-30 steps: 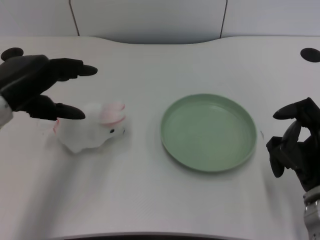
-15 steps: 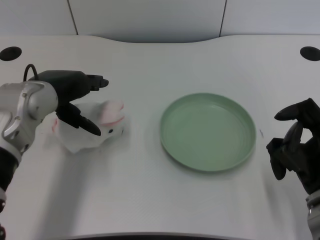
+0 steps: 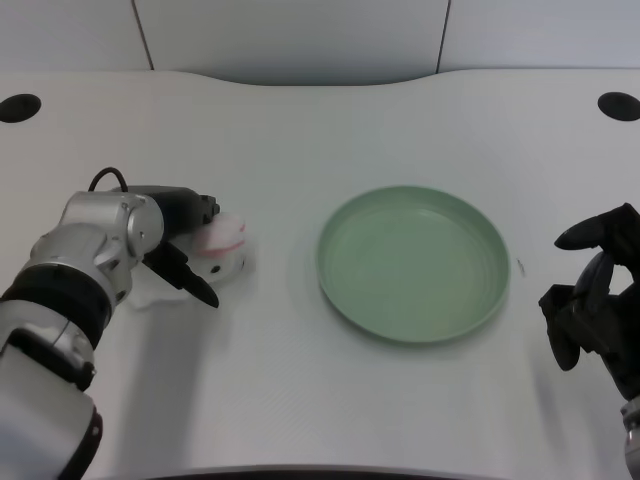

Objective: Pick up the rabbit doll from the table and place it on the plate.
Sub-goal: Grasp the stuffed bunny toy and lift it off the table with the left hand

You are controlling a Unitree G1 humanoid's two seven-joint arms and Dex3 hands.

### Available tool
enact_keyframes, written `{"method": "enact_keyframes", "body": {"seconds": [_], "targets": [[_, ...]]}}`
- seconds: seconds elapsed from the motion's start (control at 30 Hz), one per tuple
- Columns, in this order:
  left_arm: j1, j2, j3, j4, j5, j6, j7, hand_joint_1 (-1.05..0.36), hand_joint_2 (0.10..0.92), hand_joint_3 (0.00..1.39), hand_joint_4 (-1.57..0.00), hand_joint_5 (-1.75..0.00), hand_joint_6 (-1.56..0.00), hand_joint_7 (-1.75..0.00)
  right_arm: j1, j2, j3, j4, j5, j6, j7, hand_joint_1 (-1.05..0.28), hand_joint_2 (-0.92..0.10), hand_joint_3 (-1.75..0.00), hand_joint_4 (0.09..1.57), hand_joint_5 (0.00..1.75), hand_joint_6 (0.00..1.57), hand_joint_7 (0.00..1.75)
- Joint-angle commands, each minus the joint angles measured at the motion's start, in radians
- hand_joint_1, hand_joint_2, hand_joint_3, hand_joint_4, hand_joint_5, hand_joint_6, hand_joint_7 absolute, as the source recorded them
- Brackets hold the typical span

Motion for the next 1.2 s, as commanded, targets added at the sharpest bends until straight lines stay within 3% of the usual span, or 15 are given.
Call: {"method": "enact_keyframes", "body": {"seconds": [0.03, 0.17, 0.3, 0.4, 0.53, 0.57, 0.67, 0.7, 0.8, 0.9, 0.97, 1.07, 1.1, 1.13, 1.2], "targets": [[-0.001, -0.007, -0.029, 0.054, 0.021, -0.003, 0.022, -1.05, 0.906, 0.01, 0.00, 0.00, -0.03, 0.00, 0.021, -0.018, -0.005, -0.021, -0.006, 0.001, -0.004, -0.24, -0.92, -1.41, 1.55, 1.75, 1.14, 1.75], [0.001, -0.005, -0.046, 0.073, 0.033, -0.040, 0.101, -0.98, 0.896, 0.01, 0.00, 0.00, 0.00, 0.00, 0.031, -0.016, -0.007, -0.048, 0.003, 0.027, -0.011, -0.25, -0.91, -1.42, 1.55, 1.75, 1.15, 1.75], [-0.001, 0.004, -0.071, 0.080, 0.064, -0.073, 0.199, -0.81, 0.893, 0.00, 0.00, 0.00, 0.00, 0.00, 0.039, -0.009, -0.011, -0.076, 0.035, 0.063, -0.005, -0.28, -0.90, -1.40, 1.54, 1.75, 1.14, 1.75], [-0.008, 0.010, -0.074, 0.087, 0.064, -0.087, 0.230, -0.70, 0.871, 0.00, 0.00, 0.00, 0.00, 0.00, 0.039, -0.013, -0.011, -0.081, 0.028, 0.067, -0.009, -0.28, -0.91, -1.39, 1.54, 1.75, 1.12, 1.75], [-0.003, 0.019, -0.070, 0.090, 0.056, -0.108, 0.278, -0.58, 0.832, 0.00, -0.10, -0.06, -0.07, -0.04, 0.037, -0.010, -0.013, -0.089, 0.036, 0.086, -0.012, -0.27, -0.92, -1.39, 1.54, 1.75, 1.12, 1.75], [0.000, 0.022, -0.068, 0.088, 0.054, -0.117, 0.297, -0.45, 0.799, 0.00, -0.21, -0.18, -0.22, -0.13, 0.036, -0.010, -0.015, -0.090, 0.039, 0.090, -0.011, -0.26, -0.92, -1.40, 1.53, 1.75, 1.12, 1.75], [0.007, 0.029, -0.070, 0.088, 0.056, -0.134, 0.334, -0.33, 0.775, 0.00, -0.08, -0.68, -0.31, -0.29, 0.033, -0.012, -0.015, -0.089, 0.039, 0.094, -0.010, -0.26, -0.92, -1.40, 1.53, 1.75, 1.12, 1.75], [0.010, 0.032, -0.074, 0.089, 0.060, -0.141, 0.349, -0.26, 0.785, 0.00, -0.14, -0.86, -0.37, -0.47, 0.031, -0.012, -0.014, -0.086, 0.037, 0.088, -0.009, -0.25, -0.91, -1.43, 1.54, 1.75, 1.12, 1.75], [0.013, 0.044, -0.088, 0.097, 0.074, -0.164, 0.387, -0.16, 0.842, 0.00, -0.22, -1.27, -0.25, -1.10, 0.027, -0.014, -0.017, -0.081, 0.039, 0.090, -0.006, -0.25, -0.90, -1.44, 1.55, 1.75, 1.13, 1.75], [0.013, 0.051, -0.075, 0.106, 0.065, -0.193, 0.414, -0.10, 0.874, 0.01, -0.31, -1.28, -0.24, -1.19, 0.019, -0.018, -0.019, -0.068, 0.028, 0.079, -0.009, -0.25, -0.90, -1.44, 1.55, 1.75, 1.13, 1.75], [0.011, 0.052, -0.063, 0.110, 0.058, -0.202, 0.423, -0.08, 0.880, 0.00, -0.36, -1.25, -0.27, -1.18, 0.014, -0.018, -0.021, -0.065, 0.024, 0.084, -0.015, -0.25, -0.89, -1.45, 1.55, 1.75, 1.14, 1.75], [0.008, 0.052, -0.050, 0.112, 0.052, -0.208, 0.440, -0.10, 0.885, 0.00, -0.59, -1.07, -0.54, -0.45, 0.007, -0.018, -0.022, -0.056, 0.009, 0.074, -0.021, -0.23, -0.91, -1.44, 1.53, 1.75, 1.13, 1.75], [0.009, 0.053, -0.044, 0.112, 0.049, -0.214, 0.447, -0.13, 0.890, 0.00, -0.60, -1.18, -0.70, -0.55, 0.004, -0.016, -0.023, -0.047, 0.009, 0.063, -0.018, -0.23, -0.91, -1.44, 1.53, 1.75, 1.14, 1.75], [0.011, 0.056, -0.038, 0.111, 0.045, -0.225, 0.457, -0.13, 0.892, 0.00, -0.59, -1.24, -0.68, -0.71, 0.001, -0.014, -0.025, -0.040, 0.014, 0.062, -0.016, -0.24, -0.91, -1.44, 1.53, 1.75, 1.14, 1.75], [0.011, 0.061, -0.028, 0.110, 0.036, -0.240, 0.470, -0.18, 0.914, 0.03, -0.63, -1.57, -0.64, -1.46, -0.003, -0.011, -0.029, -0.034, 0.030, 0.069, -0.009, -0.25, -0.91, -1.43, 1.53, 1.75, 1.14, 1.75]]}}
